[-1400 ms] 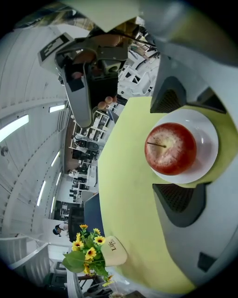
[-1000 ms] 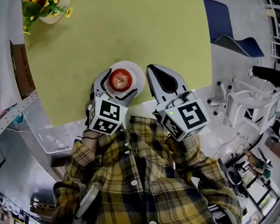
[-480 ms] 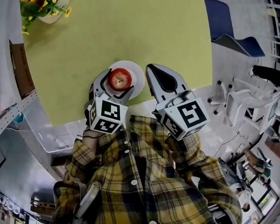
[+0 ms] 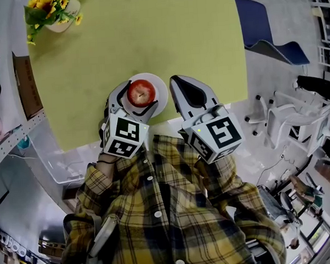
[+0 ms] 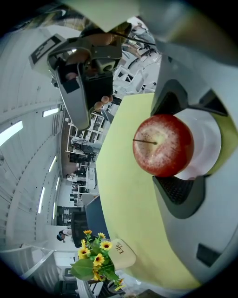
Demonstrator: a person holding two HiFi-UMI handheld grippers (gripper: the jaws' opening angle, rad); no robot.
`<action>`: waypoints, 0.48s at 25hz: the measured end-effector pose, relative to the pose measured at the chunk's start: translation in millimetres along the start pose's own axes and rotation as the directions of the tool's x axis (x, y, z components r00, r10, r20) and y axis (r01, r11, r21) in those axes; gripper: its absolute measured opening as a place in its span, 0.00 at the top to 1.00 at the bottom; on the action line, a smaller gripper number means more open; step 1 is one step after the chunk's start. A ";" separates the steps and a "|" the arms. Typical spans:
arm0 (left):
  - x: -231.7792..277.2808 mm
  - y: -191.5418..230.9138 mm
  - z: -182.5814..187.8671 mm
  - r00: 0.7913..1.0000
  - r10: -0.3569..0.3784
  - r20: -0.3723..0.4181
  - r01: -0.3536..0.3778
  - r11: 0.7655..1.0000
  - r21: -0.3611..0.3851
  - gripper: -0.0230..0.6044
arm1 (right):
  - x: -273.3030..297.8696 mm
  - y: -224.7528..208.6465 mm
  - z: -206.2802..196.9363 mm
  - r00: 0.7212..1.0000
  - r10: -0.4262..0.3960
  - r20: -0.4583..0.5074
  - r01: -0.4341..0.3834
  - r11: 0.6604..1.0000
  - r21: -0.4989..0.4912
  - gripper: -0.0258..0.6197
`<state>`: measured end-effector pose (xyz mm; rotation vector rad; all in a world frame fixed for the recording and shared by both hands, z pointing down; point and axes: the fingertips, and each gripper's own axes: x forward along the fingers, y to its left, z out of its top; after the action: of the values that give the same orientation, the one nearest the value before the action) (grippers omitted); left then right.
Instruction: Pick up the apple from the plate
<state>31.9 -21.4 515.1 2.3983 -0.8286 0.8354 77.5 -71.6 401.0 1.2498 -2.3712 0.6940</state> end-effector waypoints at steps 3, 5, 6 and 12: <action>-4.9 -1.4 9.2 1.000 -0.006 0.009 0.006 1.000 0.005 0.31 | -4.0 1.1 6.3 1.000 0.001 0.012 -0.001 1.000 -0.005 0.96; -8.8 -2.9 15.0 1.000 -0.015 0.015 0.015 1.000 0.005 0.31 | -6.7 2.3 10.4 1.000 0.002 0.020 -0.002 1.000 -0.011 0.96; -11.4 -3.8 18.3 1.000 -0.018 0.019 0.018 1.000 0.005 0.31 | -8.4 3.1 12.7 1.000 0.004 0.024 -0.003 1.000 -0.014 0.96; -32.3 -3.7 45.8 0.999 -0.005 0.050 0.004 1.000 0.015 0.31 | -19.9 10.3 35.1 0.998 0.014 0.059 -0.012 0.999 -0.049 0.96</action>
<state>31.8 -33.4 460.2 2.4420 -0.8382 0.7854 76.2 -73.9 359.4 1.2524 -2.4314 0.6071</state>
